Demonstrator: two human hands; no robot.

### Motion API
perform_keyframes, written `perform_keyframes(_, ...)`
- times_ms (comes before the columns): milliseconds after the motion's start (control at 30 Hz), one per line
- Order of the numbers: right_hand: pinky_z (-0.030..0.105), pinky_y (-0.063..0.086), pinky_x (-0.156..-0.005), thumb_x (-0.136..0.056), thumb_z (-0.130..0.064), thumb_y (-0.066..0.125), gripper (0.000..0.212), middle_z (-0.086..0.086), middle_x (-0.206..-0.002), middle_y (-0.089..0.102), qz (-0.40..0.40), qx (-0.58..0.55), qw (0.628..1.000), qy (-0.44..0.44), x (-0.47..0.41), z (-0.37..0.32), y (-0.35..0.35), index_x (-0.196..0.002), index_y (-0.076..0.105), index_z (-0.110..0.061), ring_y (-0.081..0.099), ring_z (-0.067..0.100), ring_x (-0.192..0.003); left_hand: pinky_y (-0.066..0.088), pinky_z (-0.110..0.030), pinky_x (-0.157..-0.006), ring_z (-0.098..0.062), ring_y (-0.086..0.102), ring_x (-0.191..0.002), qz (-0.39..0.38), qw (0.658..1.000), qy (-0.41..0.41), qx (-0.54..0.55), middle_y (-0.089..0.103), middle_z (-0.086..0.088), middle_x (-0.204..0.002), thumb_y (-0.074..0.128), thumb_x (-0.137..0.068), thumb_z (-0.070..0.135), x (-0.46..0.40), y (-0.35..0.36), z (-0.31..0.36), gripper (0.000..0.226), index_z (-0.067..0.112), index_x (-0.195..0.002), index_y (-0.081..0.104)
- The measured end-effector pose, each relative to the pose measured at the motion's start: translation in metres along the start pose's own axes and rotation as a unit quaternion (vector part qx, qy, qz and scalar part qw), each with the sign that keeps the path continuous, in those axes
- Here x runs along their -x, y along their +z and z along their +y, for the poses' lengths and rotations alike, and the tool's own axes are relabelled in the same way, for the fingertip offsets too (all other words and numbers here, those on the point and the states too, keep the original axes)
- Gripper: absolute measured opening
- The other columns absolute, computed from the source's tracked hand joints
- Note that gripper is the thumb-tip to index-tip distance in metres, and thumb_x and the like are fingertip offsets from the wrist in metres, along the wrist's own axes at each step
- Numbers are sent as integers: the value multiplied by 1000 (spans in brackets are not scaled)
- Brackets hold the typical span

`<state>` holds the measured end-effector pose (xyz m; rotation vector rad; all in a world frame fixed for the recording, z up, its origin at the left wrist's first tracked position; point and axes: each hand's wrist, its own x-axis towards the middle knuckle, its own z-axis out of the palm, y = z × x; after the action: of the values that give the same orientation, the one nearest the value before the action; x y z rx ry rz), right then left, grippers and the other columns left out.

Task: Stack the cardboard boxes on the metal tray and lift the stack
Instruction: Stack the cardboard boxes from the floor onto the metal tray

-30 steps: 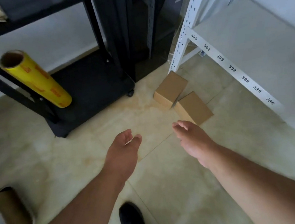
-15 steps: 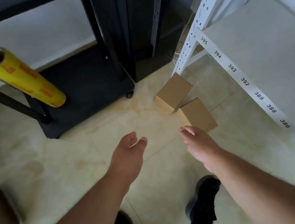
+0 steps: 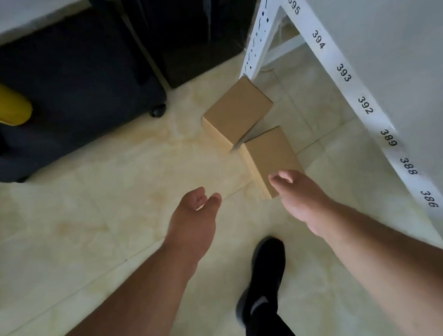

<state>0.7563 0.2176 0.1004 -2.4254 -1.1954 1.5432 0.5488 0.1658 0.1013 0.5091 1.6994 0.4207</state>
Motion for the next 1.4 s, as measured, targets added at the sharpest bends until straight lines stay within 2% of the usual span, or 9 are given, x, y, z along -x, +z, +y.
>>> perform_keyframes(733, 37, 35, -113, -104, -47, 48, 67, 9, -165, 38, 41, 92, 994, 29, -202, 101, -26, -160, 34, -14, 41, 32, -147, 45, -46, -112, -27, 62, -125, -53, 997, -63, -7, 49, 7, -154, 60, -90, 59, -168, 186, -45, 76, 31, -157, 38)
perform_keyframes(800, 37, 38, -108, -104, -49, 47, 62, 11, -155, 48, 34, 98, 994, 40, -210, 104, -24, -154, 42, -13, 49, 32, -139, 44, -46, -112, -26, 61, -126, -69, 994, -81, -5, 51, 8, -151, 60, -85, 62, -173, 193, -47, 81, 31, -157, 37)
perform_keyframes(867, 34, 40, -89, -103, -49, 47, 48, 11, -123, 56, 24, 98, 994, 45, -216, 108, -21, -133, 53, -12, 55, 26, -112, 44, -45, -112, -23, 62, -123, -88, 991, -98, 5, 61, 12, -132, 60, -83, 62, -176, 197, -49, 75, 30, -150, 46)
perform_keyframes(967, 30, 38, -74, -103, -45, 48, 39, 4, -106, 61, 15, 97, 994, 49, -212, 108, -16, -121, 59, -12, 59, 28, -104, 50, -41, -108, -16, 65, -109, -106, 990, -90, 11, 61, 23, -102, 60, -95, 46, -171, 195, -50, 29, 34, -121, 67)
perform_keyframes(1033, 30, 40, -86, -104, -44, 50, 46, 8, -126, 64, 11, 98, 994, 47, -204, 104, -13, -135, 58, -12, 59, 30, -119, 53, -40, -104, -13, 66, -103, -110, 991, -79, 12, 67, 19, -103, 59, -95, 42, -166, 186, -53, 14, 36, -104, 69)
perform_keyframes(1100, 32, 39, -101, -103, -45, 51, 58, 8, -151, 54, 9, 85, 995, 55, -192, 100, -10, -151, 48, -13, 52, 29, -136, 55, -37, -101, -13, 68, -97, -116, 991, -68, 12, 72, 13, -107, 58, -94, 41, -158, 175, -58, 18, 37, -107, 69)
perform_keyframes(1167, 34, 38, -109, -103, -47, 52, 61, 6, -157, 48, 5, 71, 996, 60, -177, 95, -2, -154, 45, -14, 49, 28, -141, 54, -35, -99, -10, 66, -93, -111, 992, -65, 15, 73, 13, -108, 59, -96, 38, -147, 159, -60, 17, 39, -110, 68)
perform_keyframes(1233, 35, 40, -108, -102, -47, 52, 61, 6, -156, 51, 4, 64, 996, 58, -162, 88, 6, -153, 47, -14, 51, 28, -139, 53, -36, -102, -9, 66, -99, -99, 993, -67, 15, 71, 16, -110, 61, -95, 38, -133, 141, -60, 18, 42, -111, 66)
perform_keyframes(1400, 30, 38, -90, -101, -36, 54, 51, 8, -143, 57, -13, 63, 997, 45, -116, 56, 31, -147, 49, -14, 56, 28, -124, 52, -44, -106, -14, 67, -110, -75, 994, -75, 31, 71, 13, -122, 65, -73, 56, -106, 83, -63, 59, 39, -130, 64)
